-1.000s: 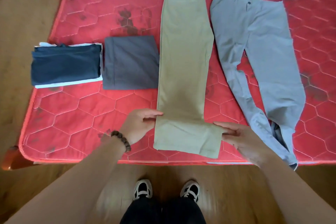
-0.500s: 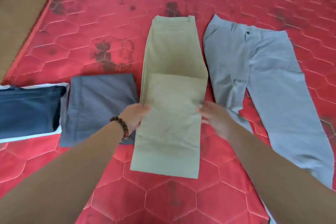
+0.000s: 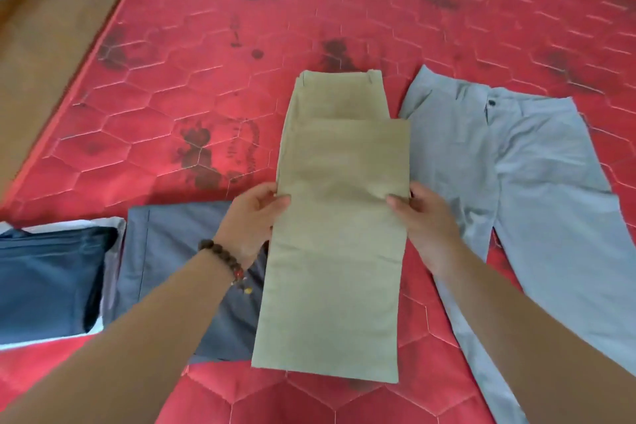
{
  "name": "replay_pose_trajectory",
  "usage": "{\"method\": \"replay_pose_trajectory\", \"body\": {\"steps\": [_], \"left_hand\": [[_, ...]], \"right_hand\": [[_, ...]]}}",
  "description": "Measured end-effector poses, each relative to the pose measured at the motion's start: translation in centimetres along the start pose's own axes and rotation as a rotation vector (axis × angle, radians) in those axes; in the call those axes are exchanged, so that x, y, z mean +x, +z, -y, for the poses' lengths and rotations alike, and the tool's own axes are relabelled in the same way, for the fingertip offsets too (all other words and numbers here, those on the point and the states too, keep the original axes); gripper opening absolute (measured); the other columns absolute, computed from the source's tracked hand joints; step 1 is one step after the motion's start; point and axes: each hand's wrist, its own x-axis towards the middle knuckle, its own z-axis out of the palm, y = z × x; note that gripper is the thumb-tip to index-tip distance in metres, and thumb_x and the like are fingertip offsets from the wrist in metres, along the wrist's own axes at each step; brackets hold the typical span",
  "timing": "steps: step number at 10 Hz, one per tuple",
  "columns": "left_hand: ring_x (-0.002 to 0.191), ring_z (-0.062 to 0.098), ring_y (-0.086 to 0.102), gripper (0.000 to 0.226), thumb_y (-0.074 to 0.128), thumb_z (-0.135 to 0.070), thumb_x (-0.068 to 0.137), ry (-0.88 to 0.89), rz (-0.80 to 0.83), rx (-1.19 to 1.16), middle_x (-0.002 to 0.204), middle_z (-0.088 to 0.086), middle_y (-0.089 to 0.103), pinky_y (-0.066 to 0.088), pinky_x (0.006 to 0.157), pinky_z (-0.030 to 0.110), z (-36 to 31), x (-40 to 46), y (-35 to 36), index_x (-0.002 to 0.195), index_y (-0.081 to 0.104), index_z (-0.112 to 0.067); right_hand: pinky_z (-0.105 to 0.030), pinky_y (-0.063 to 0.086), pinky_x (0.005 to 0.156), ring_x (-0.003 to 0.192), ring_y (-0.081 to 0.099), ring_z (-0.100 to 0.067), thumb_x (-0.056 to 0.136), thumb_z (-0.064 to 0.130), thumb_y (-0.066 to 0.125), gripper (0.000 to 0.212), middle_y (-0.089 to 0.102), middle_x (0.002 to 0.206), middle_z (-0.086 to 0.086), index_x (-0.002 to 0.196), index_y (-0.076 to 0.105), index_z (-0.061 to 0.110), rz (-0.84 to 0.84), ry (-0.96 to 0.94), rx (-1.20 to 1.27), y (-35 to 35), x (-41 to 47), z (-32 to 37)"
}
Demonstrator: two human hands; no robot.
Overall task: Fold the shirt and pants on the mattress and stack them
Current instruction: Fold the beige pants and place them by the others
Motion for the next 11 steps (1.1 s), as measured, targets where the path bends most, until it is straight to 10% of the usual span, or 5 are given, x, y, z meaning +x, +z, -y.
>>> {"method": "replay_pose_trajectory", "body": {"steps": [3,4,5,7,11], "left_hand": [[0.078,0.025,0.056,0.021,0.058,-0.023,0.095,-0.503,-0.005,0.43,0.075,0.005,0.054,0.055,0.081,0.04,3.8,6.4,-1.0,0.077,0.056,-0.013],[0.08,0.026,0.054,0.03,0.063,-0.028,0.091,-0.411,-0.044,0.484,0.077,0.015,0.053,0.049,0.092,0.053,4.2,6.5,-1.1,0.067,0.052,-0.012],[0.08,0.04,0.066,0.02,0.067,-0.021,0.088,-0.382,-0.082,0.346,0.084,0.023,0.067,0.051,0.085,0.06,4.7,6.8,-1.1,0.082,0.062,-0.002],[0.103,0.029,0.065,0.017,0.063,-0.009,0.09,-0.267,-0.098,0.212,0.107,0.011,0.07,0.05,0.095,0.047,4.2,8.2,0.6,0.106,0.064,-0.013],[0.11,0.019,0.064,0.04,0.053,-0.004,0.095,0.061,0.09,-0.04,0.119,-0.003,0.068,0.053,0.091,0.039,-2.0,13.0,0.2,0.127,0.057,-0.028]], "right_hand": [[-0.041,0.051,0.089,0.107,0.063,-0.029,0.096,0.021,0.057,0.026,0.065,0.111,-0.02,0.112,0.059,0.001,0.025,0.6,-0.05,1.0,5.0,-3.4],[-0.034,0.046,0.068,0.073,0.059,-0.023,0.092,0.021,0.061,0.016,0.061,0.078,-0.009,0.079,0.059,0.011,-0.071,0.435,-0.32,1.8,5.2,-5.5],[-0.028,0.034,0.067,0.081,0.053,-0.024,0.087,0.038,0.064,0.033,0.056,0.085,-0.004,0.098,0.054,0.008,-0.154,0.334,-0.739,3.4,5.7,-6.5],[-0.029,0.04,0.059,0.077,0.059,-0.026,0.086,0.038,0.064,0.025,0.06,0.077,-0.001,0.08,0.056,0.015,-0.119,0.406,-0.572,4.6,6.9,-6.5],[-0.003,0.036,0.062,0.073,0.056,-0.009,0.091,0.012,0.059,0.013,0.065,0.086,-0.002,0.104,0.061,0.008,-0.21,-0.27,-0.455,3.2,11.0,0.2]]}}
